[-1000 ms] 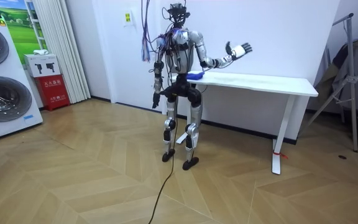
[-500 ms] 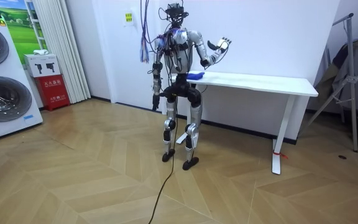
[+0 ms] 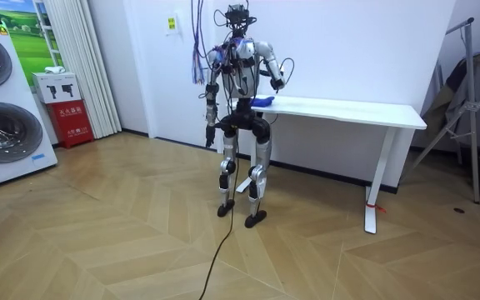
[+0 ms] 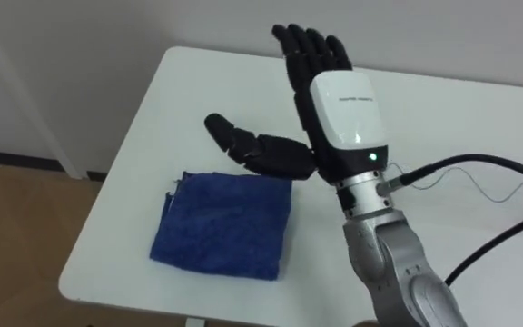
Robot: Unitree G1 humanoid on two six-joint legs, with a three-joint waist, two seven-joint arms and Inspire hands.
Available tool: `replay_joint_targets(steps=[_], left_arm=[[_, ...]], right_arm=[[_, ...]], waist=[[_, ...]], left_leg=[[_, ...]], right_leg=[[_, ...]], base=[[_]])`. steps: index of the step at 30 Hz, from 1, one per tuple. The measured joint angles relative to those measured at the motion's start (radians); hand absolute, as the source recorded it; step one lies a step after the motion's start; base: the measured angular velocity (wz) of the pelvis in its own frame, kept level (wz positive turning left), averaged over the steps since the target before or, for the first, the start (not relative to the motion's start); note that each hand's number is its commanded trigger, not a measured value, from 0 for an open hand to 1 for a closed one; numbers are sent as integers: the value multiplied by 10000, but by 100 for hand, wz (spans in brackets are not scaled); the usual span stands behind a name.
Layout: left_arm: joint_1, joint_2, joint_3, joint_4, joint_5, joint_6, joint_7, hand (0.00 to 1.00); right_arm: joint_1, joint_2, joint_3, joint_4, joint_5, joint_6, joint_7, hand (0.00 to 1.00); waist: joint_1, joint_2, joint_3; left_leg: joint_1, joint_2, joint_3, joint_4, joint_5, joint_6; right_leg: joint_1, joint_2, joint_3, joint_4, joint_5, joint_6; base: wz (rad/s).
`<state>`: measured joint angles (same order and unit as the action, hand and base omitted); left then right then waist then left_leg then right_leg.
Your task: Wipe table
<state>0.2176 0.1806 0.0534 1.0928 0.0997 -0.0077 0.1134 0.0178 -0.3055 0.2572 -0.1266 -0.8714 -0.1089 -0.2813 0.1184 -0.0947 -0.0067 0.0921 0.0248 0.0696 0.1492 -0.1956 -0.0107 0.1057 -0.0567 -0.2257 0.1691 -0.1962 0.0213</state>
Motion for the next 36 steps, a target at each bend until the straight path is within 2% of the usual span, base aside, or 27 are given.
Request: replay_joint_targets(steps=[2,5,9,10,13,16,18,20,22,26,32,33,35,36], left_arm=[[4,3,-34,-3,-2,-1,-29,0],[1,22,-324,-136,19,-17,-81,0],[-205,26,-447,-122,15,-236,-94,0],[-284,30,-448,-120,13,-290,-93,0],[-339,30,-471,-35,9,-393,-93,0],[-329,22,-471,-36,15,-392,-93,0],[-294,30,-465,-35,12,-391,-89,0],[-287,52,-480,73,2,-402,-68,0],[-414,120,-610,284,12,-423,0,0],[-451,101,-629,360,0,-468,109,0],[-556,102,-648,342,21,-578,152,0],[-557,102,-648,317,21,-578,156,0],[-556,101,-648,288,22,-578,157,0],[-550,100,-631,286,99,-578,157,0]], right_arm=[[269,-56,106,35,-1,-4,2,0],[555,-140,645,566,-82,-18,19,0],[869,-135,1351,1374,-515,-104,434,0],[869,-137,1457,1550,-650,-109,576,0],[937,-129,1540,1735,-723,-200,667,0],[950,-128,1540,2001,-777,-238,655,0],[956,-127,1543,2154,-860,-241,606,0],[964,-112,1564,2648,-974,-287,329,0],[1113,-115,1570,3273,-1088,-312,300,0],[1186,-41,1563,3739,-1138,-532,-169,0],[1241,-5,1554,4041,-1396,-552,-580,0],[1243,-4,1554,4098,-1487,-553,-654,7],[1245,-5,1554,4156,-1554,-554,-680,100],[1247,-5,1552,4244,-1629,-561,-737,100]], waist=[[117,-60,46],[186,-34,69],[280,118,170],[291,134,174],[286,165,179],[303,107,120],[314,100,114],[304,141,142],[280,100,114],[275,136,131],[265,130,123],[263,134,122],[261,148,91],[266,174,43]], left_leg=[[46,2,1,0,-1,-1],[48,1,7,-18,-3,-3],[-49,0,-35,-45,-3,-3],[-164,-1,-60,-38,0,0],[-259,-4,-148,20,3,2],[-292,-7,-178,17,3,1],[-262,-14,-191,16,3,1],[-196,-24,-283,9,3,1],[-114,-46,-311,-11,3,0],[-122,-38,-311,-17,3,0],[-162,-49,-310,-16,2,0],[-195,-49,-308,-16,2,1],[-210,-48,-307,-14,2,1],[-201,-48,-305,-15,2,1]], right_leg=[[81,2,0,-5,1,-1],[79,3,15,-7,5,2],[26,5,-36,10,12,0],[-68,5,-57,15,17,-9],[-120,6,-125,0,18,-11],[-157,7,-129,-19,18,-10],[-153,5,-120,-29,19,-9],[-54,5,-112,-63,23,-3],[113,-3,-138,-202,30,10],[107,-6,-215,-204,30,11],[97,-18,-236,-203,31,13],[91,-19,-236,-202,31,13],[77,-16,-235,-199,30,14],[83,-14,-235,-197,30,14]], base=[[0],[0],[2],[5],[7],[4],[4],[11],[10],[0],[1],[0],[0],[0]])
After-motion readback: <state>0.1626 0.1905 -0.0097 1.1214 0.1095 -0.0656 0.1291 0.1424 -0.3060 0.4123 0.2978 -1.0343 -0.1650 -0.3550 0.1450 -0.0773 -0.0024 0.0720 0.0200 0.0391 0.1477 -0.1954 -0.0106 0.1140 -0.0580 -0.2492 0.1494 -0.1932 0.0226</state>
